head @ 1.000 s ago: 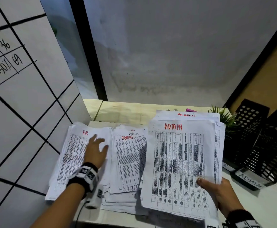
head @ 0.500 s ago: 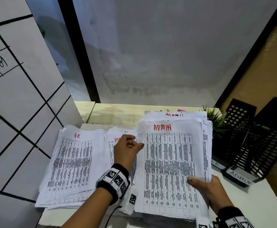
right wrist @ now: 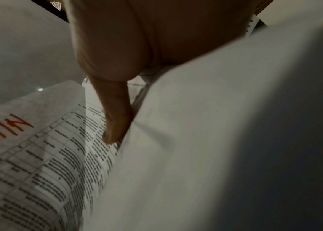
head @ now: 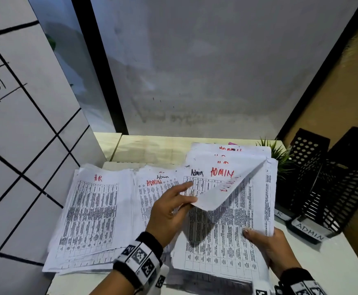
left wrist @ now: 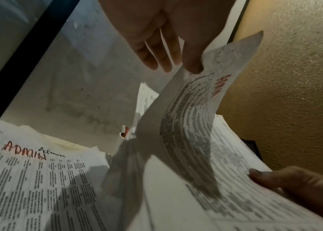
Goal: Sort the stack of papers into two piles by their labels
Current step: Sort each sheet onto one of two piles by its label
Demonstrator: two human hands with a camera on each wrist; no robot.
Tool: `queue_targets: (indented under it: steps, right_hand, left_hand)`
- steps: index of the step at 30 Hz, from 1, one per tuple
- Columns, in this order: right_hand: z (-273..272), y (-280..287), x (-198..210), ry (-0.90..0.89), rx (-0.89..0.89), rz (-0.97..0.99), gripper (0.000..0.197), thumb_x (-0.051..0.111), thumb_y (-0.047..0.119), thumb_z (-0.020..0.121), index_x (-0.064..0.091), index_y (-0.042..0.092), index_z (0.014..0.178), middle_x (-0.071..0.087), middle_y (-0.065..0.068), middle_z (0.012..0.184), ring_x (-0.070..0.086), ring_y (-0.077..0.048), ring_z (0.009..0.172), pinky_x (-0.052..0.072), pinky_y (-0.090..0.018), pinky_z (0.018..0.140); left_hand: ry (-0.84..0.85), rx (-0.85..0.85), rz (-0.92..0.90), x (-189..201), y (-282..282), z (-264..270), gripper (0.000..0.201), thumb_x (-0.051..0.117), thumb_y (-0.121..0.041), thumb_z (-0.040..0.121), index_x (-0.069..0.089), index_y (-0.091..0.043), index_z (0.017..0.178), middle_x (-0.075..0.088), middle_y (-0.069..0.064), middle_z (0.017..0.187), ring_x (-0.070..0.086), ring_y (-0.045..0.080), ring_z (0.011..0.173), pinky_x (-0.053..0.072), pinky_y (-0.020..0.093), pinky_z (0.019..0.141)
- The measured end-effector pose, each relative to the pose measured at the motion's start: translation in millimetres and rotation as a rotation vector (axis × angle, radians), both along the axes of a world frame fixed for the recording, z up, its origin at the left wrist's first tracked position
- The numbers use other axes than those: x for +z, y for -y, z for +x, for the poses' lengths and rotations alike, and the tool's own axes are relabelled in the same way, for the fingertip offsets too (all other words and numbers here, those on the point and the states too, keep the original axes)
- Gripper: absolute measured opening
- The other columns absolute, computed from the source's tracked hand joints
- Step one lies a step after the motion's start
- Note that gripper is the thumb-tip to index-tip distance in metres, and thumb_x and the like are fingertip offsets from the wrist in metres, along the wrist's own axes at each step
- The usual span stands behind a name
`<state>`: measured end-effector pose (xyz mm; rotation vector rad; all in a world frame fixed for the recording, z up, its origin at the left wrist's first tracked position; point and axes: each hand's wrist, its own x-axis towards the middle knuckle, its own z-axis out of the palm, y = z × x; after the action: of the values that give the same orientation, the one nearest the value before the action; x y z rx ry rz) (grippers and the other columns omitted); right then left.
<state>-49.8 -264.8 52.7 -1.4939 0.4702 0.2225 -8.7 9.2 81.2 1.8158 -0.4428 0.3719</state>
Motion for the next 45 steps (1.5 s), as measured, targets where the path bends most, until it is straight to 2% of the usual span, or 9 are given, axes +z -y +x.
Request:
queue_targets:
  steps: [4, 9, 13, 17, 23, 29, 35, 41, 45]
  right_hand:
    - [2, -4, 2, -0.001, 0.012, -0.012, 0.031, 0.074, -0.001, 0.065, 0.067, -0.013, 0.093, 0.070, -0.033, 0.086, 0.070, -0.042, 0.071, 0.059, -0.045, 0.067]
    - [4, -6, -2, 0.025, 0.049, -0.024, 0.053, 0.090, 0.013, 0.056, 0.067, -0.014, 0.095, 0.072, -0.029, 0.082, 0.071, -0.040, 0.071, 0.059, -0.040, 0.065]
    - [4, -8, -6, 0.042, 0.036, 0.000, 0.101, 0.096, 0.047, 0.012, 0.069, -0.011, 0.091, 0.072, -0.028, 0.082, 0.072, -0.038, 0.074, 0.060, -0.037, 0.067]
    - [3, -10, -1, 0.059, 0.031, 0.033, 0.103, 0.096, 0.047, 0.009, 0.069, -0.011, 0.089, 0.071, -0.030, 0.082, 0.072, -0.034, 0.069, 0.057, -0.031, 0.056]
    - [3, -7, -3, 0.035, 0.023, 0.045, 0.083, 0.098, 0.028, 0.023, 0.069, -0.013, 0.089, 0.070, -0.033, 0.087, 0.072, -0.031, 0.071, 0.058, -0.029, 0.059]
    - [2, -12, 2, 0.010, 0.004, 0.066, 0.102, 0.099, 0.041, 0.015, 0.068, -0.014, 0.095, 0.070, -0.033, 0.092, 0.068, -0.048, 0.088, 0.053, -0.054, 0.089]
    - [1, -10, 8, 0.026, 0.044, 0.098, 0.072, 0.092, 0.018, 0.042, 0.066, -0.015, 0.100, 0.069, -0.034, 0.094, 0.070, -0.044, 0.081, 0.055, -0.056, 0.083]
    - [1, -10, 2, 0.025, 0.011, 0.108, 0.098, 0.098, 0.040, 0.014, 0.069, -0.013, 0.092, 0.069, -0.035, 0.091, 0.068, -0.046, 0.082, 0.052, -0.058, 0.086]
    - [3, -9, 0, 0.040, 0.003, 0.130, 0.100, 0.098, 0.040, 0.016, 0.069, -0.013, 0.096, 0.070, -0.033, 0.094, 0.068, -0.047, 0.087, 0.049, -0.060, 0.093]
  left_hand:
    - [-0.172, -0.063, 0.254, 6, 5, -5, 0.062, 0.030, -0.066, 0.091, 0.075, -0.023, 0.090, 0.068, -0.020, 0.111, 0.050, -0.010, 0.114, 0.029, 0.027, 0.106]
    - [-0.440, 0.125, 0.176, 10, 15, 9, 0.046, 0.051, -0.050, 0.089, 0.064, -0.014, 0.065, 0.067, 0.000, 0.063, 0.060, 0.008, 0.058, 0.046, 0.027, 0.073]
    - [-0.554, 0.428, 0.111, 8, 14, 28, 0.029, 0.073, -0.024, 0.077, 0.045, -0.017, 0.073, 0.054, 0.001, 0.072, 0.048, 0.016, 0.062, 0.037, 0.026, 0.057]
    - [-0.631, 0.477, -0.002, 2, 13, 34, 0.036, 0.081, -0.020, 0.071, 0.049, -0.019, 0.087, 0.055, -0.003, 0.085, 0.055, 0.016, 0.074, 0.048, 0.031, 0.065]
    - [-0.461, 0.472, -0.116, 8, 16, 24, 0.019, 0.069, 0.001, 0.078, 0.061, -0.017, 0.079, 0.064, -0.004, 0.072, 0.059, 0.003, 0.064, 0.044, 0.007, 0.056]
    - [-0.027, 0.303, 0.093, 1, 12, 11, 0.014, 0.063, -0.012, 0.085, 0.067, -0.021, 0.096, 0.070, -0.007, 0.074, 0.064, 0.001, 0.064, 0.047, 0.010, 0.055]
    - [0.358, 0.116, 0.309, 0, 10, -3, 0.019, 0.058, -0.009, 0.083, 0.060, -0.014, 0.102, 0.055, 0.013, 0.134, 0.051, 0.026, 0.128, 0.042, 0.036, 0.106]
    - [-0.070, -0.064, 0.172, 10, 2, -25, 0.027, 0.054, -0.060, 0.086, 0.043, -0.045, 0.105, 0.053, -0.011, 0.134, 0.052, -0.001, 0.119, 0.047, 0.015, 0.088]
    - [-0.079, 0.054, 0.100, -3, 8, -25, 0.051, 0.069, -0.013, 0.082, 0.039, -0.048, 0.105, 0.056, -0.017, 0.118, 0.057, -0.002, 0.105, 0.046, 0.007, 0.080]
